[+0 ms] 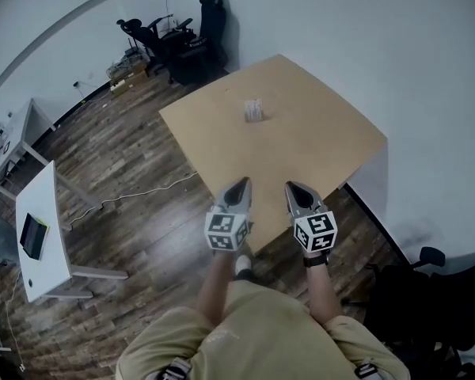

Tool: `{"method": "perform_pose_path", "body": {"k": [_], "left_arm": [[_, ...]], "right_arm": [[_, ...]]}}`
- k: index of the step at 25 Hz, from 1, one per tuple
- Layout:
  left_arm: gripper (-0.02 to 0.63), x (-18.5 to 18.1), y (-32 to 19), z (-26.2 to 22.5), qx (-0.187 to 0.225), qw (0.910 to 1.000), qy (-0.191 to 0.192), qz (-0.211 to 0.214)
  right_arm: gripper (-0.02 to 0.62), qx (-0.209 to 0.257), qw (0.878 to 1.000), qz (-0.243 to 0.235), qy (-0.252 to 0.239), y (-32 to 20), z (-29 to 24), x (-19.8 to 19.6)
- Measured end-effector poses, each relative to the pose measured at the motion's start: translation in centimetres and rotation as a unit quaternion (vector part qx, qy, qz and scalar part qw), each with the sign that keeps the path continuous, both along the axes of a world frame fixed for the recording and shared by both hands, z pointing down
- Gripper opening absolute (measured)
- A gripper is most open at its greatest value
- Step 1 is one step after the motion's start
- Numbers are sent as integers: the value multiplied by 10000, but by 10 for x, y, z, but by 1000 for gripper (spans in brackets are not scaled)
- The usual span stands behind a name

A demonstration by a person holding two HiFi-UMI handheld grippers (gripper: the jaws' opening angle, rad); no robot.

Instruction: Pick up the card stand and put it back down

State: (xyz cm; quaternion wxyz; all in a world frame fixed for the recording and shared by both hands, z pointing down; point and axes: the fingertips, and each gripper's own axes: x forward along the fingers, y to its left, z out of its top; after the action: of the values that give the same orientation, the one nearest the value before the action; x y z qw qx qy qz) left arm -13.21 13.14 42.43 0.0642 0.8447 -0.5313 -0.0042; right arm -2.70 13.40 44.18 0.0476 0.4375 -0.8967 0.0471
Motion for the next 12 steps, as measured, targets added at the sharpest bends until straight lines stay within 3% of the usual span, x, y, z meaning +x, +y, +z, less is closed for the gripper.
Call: {"method": "perform_pose_path", "body": {"k": [8,12], "left_arm": [[3,-41,-115,-2,105,9993,-62,344],[3,-58,-149,12,-8,9985,-138,534]], "right_arm": [[5,-374,9989,-80,259,-111,11,-53],[5,-460,9985,288,6,-144,13,-64]]}}
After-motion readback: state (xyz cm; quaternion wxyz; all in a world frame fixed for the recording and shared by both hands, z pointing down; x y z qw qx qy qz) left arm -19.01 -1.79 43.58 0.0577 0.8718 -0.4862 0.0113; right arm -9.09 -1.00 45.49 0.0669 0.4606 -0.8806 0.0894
